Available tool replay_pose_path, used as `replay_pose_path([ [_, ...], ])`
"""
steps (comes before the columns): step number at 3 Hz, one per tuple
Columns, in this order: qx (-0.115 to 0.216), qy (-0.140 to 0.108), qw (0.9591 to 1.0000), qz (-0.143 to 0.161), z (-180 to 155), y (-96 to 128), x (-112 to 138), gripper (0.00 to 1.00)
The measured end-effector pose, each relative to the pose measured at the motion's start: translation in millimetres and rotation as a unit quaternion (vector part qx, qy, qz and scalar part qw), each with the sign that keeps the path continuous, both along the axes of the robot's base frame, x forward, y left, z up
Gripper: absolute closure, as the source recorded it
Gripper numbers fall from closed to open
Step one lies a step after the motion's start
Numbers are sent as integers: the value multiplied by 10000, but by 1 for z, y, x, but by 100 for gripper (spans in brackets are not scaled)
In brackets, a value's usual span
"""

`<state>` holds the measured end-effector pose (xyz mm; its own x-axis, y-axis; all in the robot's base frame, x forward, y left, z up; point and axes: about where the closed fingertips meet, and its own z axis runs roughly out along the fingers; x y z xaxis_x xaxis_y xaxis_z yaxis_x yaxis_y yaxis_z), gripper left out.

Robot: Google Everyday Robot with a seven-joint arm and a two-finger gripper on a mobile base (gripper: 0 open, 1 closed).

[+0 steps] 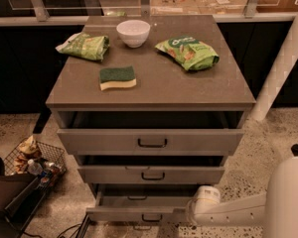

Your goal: Open bottom drawer

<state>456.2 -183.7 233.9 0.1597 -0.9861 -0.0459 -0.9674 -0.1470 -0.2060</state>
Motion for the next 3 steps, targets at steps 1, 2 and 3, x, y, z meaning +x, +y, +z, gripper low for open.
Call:
replay_pose_path([
  [1, 343, -361, 9987, 50, -9, -10, 28, 100],
  [2, 711, -842, 9938, 143, -2, -13, 53, 100],
  [3, 907, -1165, 9887, 266, 7, -14, 68, 100],
])
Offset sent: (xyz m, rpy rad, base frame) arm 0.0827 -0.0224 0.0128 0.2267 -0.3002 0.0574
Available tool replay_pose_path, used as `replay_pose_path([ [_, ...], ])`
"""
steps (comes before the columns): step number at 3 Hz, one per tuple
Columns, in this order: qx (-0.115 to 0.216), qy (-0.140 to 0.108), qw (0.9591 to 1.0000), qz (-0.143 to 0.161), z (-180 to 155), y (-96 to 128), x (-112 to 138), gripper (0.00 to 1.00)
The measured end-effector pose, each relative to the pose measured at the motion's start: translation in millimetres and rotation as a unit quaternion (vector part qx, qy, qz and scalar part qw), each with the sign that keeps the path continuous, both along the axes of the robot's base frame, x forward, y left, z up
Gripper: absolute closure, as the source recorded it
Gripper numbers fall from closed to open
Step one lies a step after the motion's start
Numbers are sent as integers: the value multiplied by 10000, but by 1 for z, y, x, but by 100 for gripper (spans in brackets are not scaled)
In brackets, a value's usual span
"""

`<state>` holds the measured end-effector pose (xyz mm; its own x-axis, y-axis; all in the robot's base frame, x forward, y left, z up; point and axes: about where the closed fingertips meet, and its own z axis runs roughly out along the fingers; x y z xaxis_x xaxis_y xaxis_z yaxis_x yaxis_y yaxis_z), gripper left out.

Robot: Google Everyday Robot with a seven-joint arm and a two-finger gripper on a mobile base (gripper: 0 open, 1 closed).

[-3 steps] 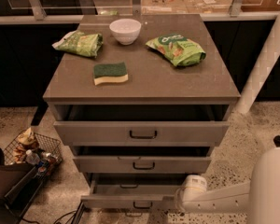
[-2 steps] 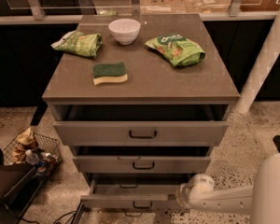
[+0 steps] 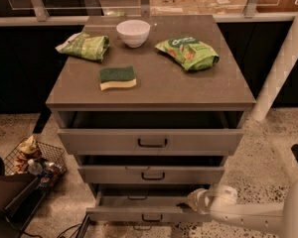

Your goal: Open bottom drawer

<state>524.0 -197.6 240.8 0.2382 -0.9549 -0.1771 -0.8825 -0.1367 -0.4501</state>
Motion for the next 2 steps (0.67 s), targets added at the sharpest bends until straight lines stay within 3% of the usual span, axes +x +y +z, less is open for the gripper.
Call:
replay_pose_path([
  [1, -212, -66, 9997, -41, -18, 26, 19, 100],
  [2, -605, -3, 9981, -121, -23, 12, 18, 100],
])
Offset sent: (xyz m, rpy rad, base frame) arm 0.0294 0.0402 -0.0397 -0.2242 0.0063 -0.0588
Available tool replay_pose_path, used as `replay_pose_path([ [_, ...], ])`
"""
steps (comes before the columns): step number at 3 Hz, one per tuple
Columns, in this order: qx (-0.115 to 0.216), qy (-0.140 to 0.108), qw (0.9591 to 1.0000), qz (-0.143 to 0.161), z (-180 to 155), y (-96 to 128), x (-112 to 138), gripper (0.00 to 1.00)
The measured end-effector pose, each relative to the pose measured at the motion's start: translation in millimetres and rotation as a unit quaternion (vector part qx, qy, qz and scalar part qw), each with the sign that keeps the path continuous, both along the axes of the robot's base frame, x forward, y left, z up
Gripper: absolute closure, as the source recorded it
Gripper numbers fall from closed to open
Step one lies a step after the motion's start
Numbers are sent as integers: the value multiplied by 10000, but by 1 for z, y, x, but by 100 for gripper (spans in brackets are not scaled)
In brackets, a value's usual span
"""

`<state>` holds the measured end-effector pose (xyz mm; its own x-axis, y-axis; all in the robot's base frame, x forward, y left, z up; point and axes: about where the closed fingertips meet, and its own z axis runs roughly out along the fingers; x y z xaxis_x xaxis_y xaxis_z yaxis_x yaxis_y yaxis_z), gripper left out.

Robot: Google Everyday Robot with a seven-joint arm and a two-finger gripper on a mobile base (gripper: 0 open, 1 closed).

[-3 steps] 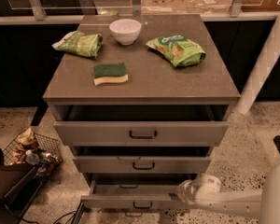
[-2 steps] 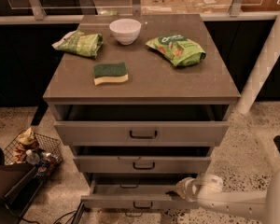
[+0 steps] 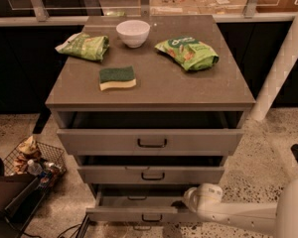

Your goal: Open bottom drawer

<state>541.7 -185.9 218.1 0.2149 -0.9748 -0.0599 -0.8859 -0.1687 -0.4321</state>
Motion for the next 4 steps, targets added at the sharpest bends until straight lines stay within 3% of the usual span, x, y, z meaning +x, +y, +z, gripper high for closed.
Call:
replay_pose_path([
  [2, -2, 107, 9999, -43, -5, -5, 0, 100],
  [4, 233, 677, 9974, -66, -43, -3, -5, 100],
])
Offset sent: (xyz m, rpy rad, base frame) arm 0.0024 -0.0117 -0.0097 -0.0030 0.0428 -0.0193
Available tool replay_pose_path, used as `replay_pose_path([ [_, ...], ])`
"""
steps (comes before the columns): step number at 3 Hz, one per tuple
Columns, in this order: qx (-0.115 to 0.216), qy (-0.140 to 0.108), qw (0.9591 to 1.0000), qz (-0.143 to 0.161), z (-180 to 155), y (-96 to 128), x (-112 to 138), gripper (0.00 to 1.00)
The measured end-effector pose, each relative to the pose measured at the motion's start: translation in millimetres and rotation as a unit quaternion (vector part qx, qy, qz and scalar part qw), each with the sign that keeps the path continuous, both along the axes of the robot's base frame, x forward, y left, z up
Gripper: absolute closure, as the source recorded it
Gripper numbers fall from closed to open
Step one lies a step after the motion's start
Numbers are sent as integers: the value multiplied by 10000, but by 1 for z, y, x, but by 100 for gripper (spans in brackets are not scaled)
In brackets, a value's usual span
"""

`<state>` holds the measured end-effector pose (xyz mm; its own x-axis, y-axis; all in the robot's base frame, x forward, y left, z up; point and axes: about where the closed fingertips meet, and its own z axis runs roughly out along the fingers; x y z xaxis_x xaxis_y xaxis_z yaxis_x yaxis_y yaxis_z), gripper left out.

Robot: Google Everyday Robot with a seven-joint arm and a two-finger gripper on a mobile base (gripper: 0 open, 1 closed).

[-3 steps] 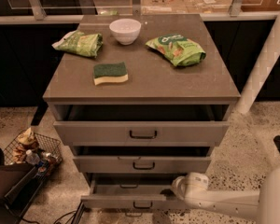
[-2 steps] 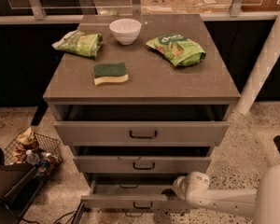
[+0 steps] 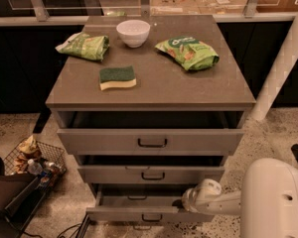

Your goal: Open bottom drawer

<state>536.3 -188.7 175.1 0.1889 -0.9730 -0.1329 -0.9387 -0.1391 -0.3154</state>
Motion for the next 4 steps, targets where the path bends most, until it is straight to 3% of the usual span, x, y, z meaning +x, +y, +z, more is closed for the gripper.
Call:
replay_pose_path([
  [1, 204, 383, 9991, -21, -14, 17, -23, 100],
  [2, 205, 384, 9990, -22, -14, 17, -23, 100],
  [3, 314, 745, 9966, -141, -18, 24, -62, 100],
  [4, 314, 745, 9966, -142, -18, 24, -60, 100],
])
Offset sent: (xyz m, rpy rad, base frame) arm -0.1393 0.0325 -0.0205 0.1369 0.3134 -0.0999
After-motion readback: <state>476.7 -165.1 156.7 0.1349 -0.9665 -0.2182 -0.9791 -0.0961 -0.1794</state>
